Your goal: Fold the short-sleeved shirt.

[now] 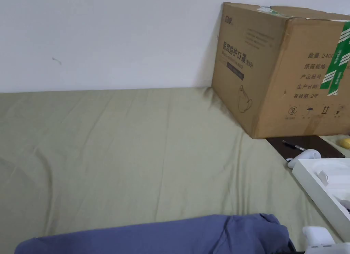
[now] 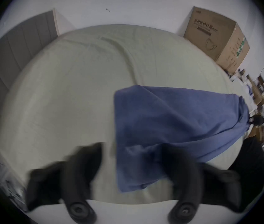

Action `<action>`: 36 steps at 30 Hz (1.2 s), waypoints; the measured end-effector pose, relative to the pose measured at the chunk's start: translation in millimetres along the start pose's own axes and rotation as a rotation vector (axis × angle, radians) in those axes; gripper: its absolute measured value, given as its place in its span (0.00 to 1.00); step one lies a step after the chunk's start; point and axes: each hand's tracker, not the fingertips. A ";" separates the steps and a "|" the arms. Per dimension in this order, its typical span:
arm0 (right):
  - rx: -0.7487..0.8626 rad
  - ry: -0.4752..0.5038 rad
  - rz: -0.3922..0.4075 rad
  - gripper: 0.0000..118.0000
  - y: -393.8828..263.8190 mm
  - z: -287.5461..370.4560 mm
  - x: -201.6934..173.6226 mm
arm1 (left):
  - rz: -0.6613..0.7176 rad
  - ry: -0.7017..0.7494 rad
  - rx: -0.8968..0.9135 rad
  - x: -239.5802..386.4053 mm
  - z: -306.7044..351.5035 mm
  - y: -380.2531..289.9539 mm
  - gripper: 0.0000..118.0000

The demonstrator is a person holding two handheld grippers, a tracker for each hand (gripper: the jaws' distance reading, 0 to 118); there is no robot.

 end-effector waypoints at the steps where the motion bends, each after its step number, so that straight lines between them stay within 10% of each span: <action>1: -0.009 -0.052 0.016 0.94 2.9 8.9 -6.9 | -0.031 0.029 0.017 -2.2 13.1 3.0 0.89; 11: 0.493 0.242 0.127 0.83 11.8 174.3 -118.8 | -0.041 -0.257 0.375 51.4 169.8 32.9 0.94; 12: 0.573 0.277 0.159 0.69 9.7 189.2 -134.7 | -0.041 -0.275 0.437 58.5 182.0 31.3 0.85; 14: 0.784 0.259 0.188 0.00 -5.7 214.8 -159.3 | -0.038 -0.263 0.590 78.2 205.1 20.7 0.34; 15: 0.869 0.209 0.188 0.00 -13.3 220.4 -168.6 | -0.036 -0.259 0.641 85.3 211.1 15.9 0.06; 16: 0.999 0.148 0.178 0.00 -22.0 224.9 -173.6 | -0.047 -0.229 0.704 94.5 216.9 9.5 0.00; 19: 1.142 0.207 0.133 0.00 -39.1 232.9 -183.0 | -0.036 -0.179 0.897 114.1 229.1 -16.6 0.00; 23: 1.338 0.015 0.172 0.00 -71.6 223.2 -186.0 | -0.036 0.029 1.127 141.1 236.3 -47.0 0.00; 36: 1.170 -0.049 0.146 0.00 -90.8 169.7 -183.3 | 0.006 0.172 1.177 143.1 217.0 -82.3 0.00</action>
